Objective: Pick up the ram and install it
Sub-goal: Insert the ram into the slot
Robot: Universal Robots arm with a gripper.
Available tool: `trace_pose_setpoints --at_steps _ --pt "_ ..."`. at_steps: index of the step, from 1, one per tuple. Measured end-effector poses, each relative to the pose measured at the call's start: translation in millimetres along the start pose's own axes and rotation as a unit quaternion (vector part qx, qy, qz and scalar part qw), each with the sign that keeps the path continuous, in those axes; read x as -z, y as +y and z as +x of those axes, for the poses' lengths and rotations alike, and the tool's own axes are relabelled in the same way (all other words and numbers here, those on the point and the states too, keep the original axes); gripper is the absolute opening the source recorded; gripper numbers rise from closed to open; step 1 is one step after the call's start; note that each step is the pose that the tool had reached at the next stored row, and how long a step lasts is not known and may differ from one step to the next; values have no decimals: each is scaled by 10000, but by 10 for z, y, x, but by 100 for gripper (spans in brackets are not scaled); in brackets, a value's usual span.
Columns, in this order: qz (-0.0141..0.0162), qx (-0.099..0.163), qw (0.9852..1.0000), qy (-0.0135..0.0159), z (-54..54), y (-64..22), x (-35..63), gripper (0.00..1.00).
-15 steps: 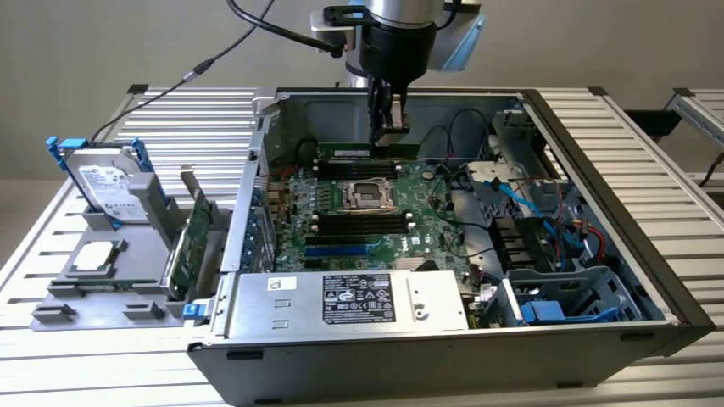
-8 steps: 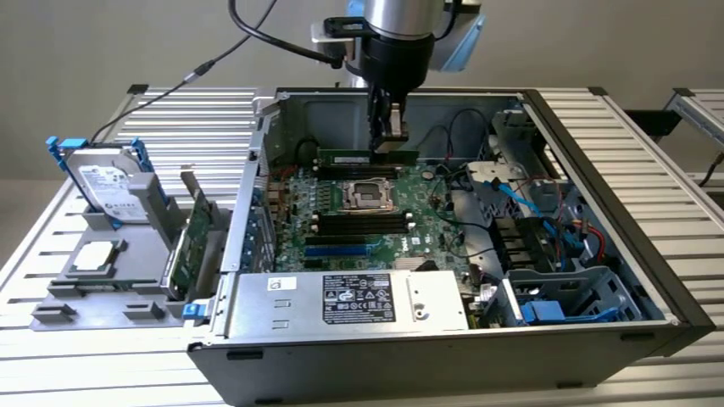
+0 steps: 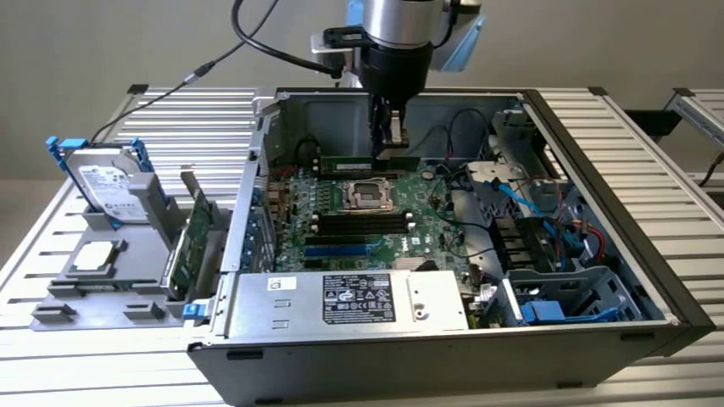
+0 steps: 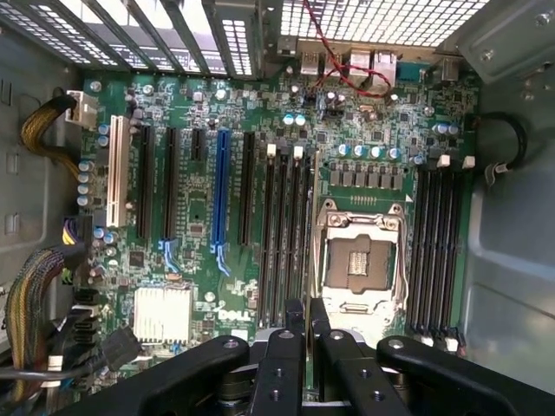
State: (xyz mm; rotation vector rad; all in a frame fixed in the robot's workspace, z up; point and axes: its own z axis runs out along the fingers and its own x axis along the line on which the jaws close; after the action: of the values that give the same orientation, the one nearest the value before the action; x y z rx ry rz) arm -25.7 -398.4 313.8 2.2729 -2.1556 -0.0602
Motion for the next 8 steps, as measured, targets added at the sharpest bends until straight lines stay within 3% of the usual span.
trace_pose_setpoints --at_steps 5,8 --pt "5 -4 9999 108 8 18 -36 14" --pt "6 -5 9999 142 9 22 -82 14"
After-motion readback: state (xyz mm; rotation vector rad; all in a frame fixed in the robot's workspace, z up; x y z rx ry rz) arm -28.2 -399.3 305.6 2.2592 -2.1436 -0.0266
